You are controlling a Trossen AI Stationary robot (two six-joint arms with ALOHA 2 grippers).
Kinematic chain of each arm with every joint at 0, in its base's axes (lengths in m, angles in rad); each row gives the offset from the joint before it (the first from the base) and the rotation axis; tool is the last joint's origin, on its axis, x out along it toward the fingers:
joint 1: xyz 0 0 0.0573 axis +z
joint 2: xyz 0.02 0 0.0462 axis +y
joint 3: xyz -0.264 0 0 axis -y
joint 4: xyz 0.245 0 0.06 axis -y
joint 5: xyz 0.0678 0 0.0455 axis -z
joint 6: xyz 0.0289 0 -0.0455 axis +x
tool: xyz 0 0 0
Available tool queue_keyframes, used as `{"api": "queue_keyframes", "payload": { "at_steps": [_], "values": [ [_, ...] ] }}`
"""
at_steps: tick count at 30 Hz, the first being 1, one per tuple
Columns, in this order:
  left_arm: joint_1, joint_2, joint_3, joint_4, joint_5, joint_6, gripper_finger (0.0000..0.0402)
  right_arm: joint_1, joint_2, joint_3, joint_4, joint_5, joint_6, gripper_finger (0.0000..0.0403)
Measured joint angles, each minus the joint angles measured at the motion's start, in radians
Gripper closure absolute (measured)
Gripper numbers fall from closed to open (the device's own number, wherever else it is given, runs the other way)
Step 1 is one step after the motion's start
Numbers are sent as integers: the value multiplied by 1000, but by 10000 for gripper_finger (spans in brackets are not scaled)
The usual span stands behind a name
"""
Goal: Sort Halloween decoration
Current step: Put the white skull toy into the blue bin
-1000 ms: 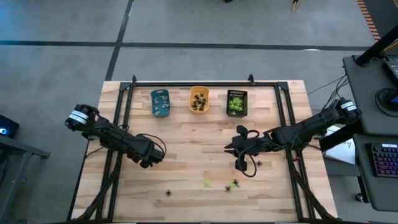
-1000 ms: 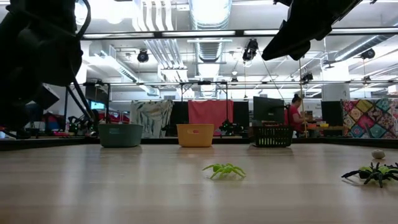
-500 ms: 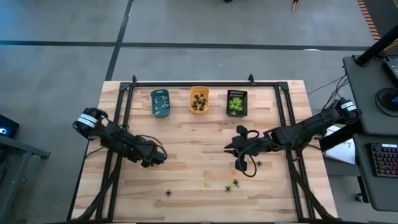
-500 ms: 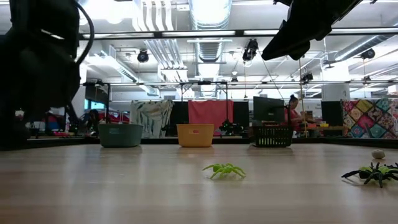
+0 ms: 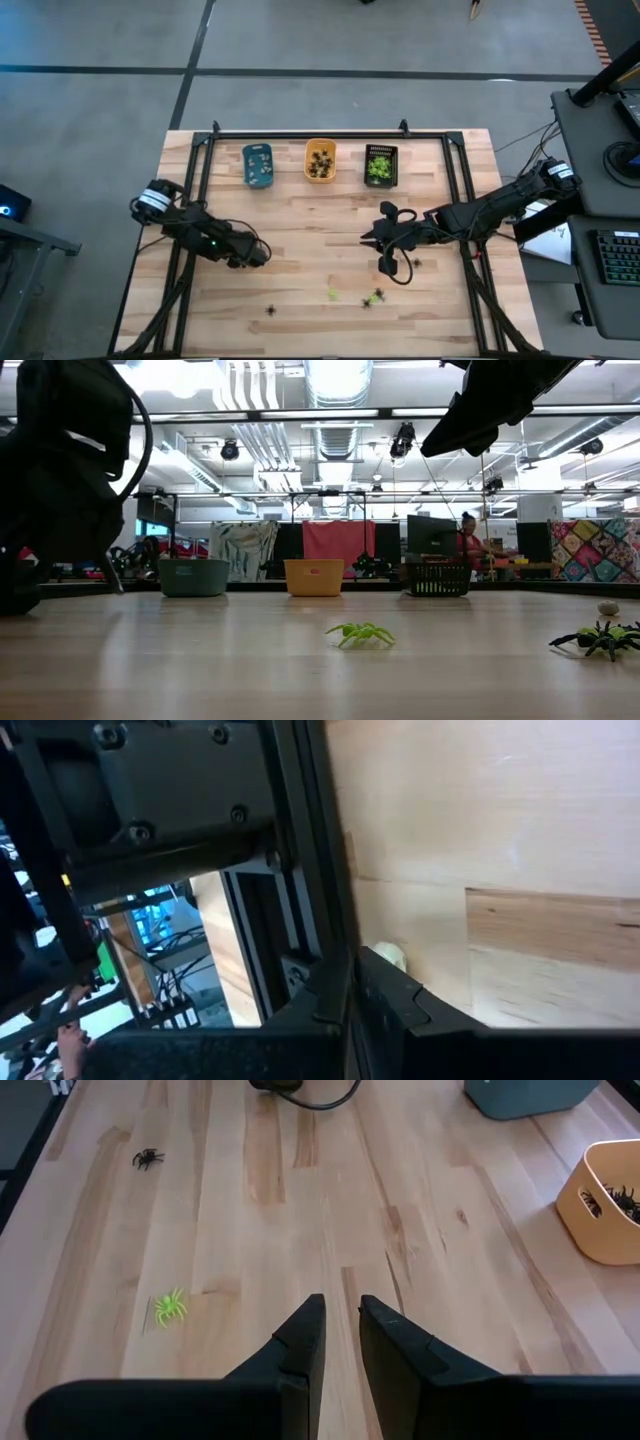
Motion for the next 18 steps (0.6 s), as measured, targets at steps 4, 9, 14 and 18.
{"api": "queue_keyframes", "payload": {
  "at_steps": [4, 9, 14, 18],
  "values": [
    [-13, -8, -2, 12, 9, -32, 401, 0, 0, 0, 0, 0, 0, 346],
    [-36, -10, -4, 39, 10, -78, 401, 0, 0, 0, 0, 0, 0, 346],
    [-41, -10, 24, 34, -2, -84, 401, 0, 0, 0, 0, 0, 0, 346],
    [-41, -8, 92, 71, -47, -62, 401, 0, 0, 0, 0, 0, 0, 346]
  ]
}}
